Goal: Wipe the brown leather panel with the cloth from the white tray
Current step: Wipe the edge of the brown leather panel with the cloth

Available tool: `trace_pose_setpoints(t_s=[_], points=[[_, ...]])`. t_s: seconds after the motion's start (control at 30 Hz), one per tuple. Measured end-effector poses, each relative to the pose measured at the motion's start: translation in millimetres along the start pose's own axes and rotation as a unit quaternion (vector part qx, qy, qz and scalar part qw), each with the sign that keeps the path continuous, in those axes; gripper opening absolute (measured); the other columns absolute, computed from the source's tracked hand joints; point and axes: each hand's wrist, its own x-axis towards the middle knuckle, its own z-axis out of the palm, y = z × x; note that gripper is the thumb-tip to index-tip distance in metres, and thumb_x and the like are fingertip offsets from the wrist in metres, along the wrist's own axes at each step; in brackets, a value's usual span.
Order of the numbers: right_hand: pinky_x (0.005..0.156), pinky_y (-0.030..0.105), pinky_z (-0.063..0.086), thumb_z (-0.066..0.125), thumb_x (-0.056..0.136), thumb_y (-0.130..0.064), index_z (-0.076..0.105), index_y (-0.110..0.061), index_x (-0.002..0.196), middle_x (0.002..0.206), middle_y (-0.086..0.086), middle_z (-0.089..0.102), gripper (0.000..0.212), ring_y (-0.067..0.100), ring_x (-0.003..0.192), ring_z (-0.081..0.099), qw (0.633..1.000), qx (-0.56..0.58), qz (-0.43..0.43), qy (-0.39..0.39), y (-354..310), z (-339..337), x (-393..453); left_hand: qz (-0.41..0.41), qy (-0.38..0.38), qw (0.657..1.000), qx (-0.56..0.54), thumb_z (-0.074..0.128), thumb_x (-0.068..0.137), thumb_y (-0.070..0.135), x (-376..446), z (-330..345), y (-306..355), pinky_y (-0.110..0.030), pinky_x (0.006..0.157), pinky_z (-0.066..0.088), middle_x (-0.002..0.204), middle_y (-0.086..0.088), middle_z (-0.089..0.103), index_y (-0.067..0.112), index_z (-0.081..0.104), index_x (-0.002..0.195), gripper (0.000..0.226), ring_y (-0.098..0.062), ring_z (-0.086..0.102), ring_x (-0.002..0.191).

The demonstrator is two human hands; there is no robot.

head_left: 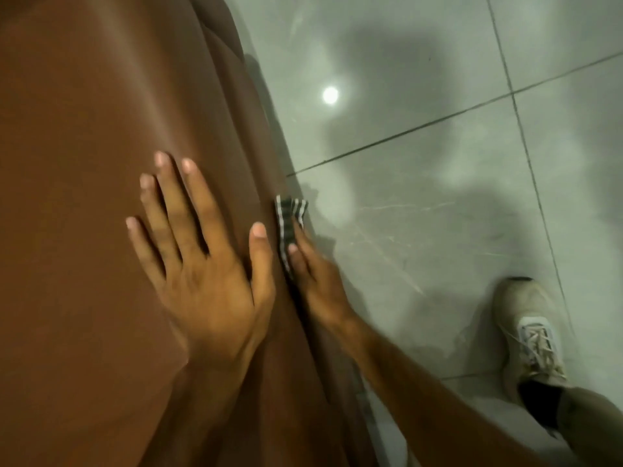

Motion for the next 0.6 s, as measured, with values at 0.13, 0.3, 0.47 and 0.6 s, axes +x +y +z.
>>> trace_pose_setpoints(t_s=[0.13, 0.3, 0.47, 0.6], points=[[0.124, 0.042, 0.039, 0.037, 0.11, -0.046, 0.037, -0.035, 0.159, 0.16, 0.001, 0.051, 0.05, 0.024, 0.147, 0.049, 0.998, 0.014, 0.056, 0.006, 42, -2, 18, 0.008, 0.029, 1.0, 0.001, 0.03, 0.115, 0.052, -2, 5, -4, -0.057, 0.141, 0.014, 0.183, -0.021, 0.019, 0.004, 0.019, 0.175, 0.078, -0.038, 0.016, 0.172], [0.12, 0.032, 0.034, 0.039, 0.111, -0.041, 0.039, -0.038, 0.156, 0.16, 0.003, 0.051, 0.046, 0.027, 0.149, 0.045, 0.984, -0.04, 0.17, -0.018, 97, -13, -91, 0.016, -0.02, 0.999, -0.046, 0.037, 0.114, 0.048, -6, -12, -9, -0.06, 0.141, 0.01, 0.185, -0.021, 0.01, 0.004, 0.013, 0.176, 0.08, -0.039, 0.008, 0.173], [0.117, 0.011, 0.032, 0.047, 0.109, -0.034, 0.039, -0.049, 0.154, 0.16, -0.021, 0.043, 0.048, 0.001, 0.15, 0.04, 0.99, -0.05, 0.125, -0.032, 74, -20, -185, 0.012, -0.096, 0.995, -0.03, 0.045, 0.112, 0.044, -106, -33, -11, -0.063, 0.139, 0.02, 0.186, -0.016, 0.008, 0.009, 0.014, 0.177, 0.08, -0.036, 0.009, 0.173], [0.125, 0.032, 0.036, 0.04, 0.111, -0.038, 0.027, -0.044, 0.161, 0.167, -0.01, 0.038, 0.052, 0.009, 0.152, 0.04, 0.995, -0.055, 0.074, -0.03, 60, -10, -145, -0.013, -0.076, 0.997, -0.03, 0.042, 0.109, 0.045, -159, -20, -10, -0.059, 0.139, 0.018, 0.185, -0.015, 0.014, 0.011, 0.019, 0.176, 0.079, -0.036, 0.017, 0.172]])
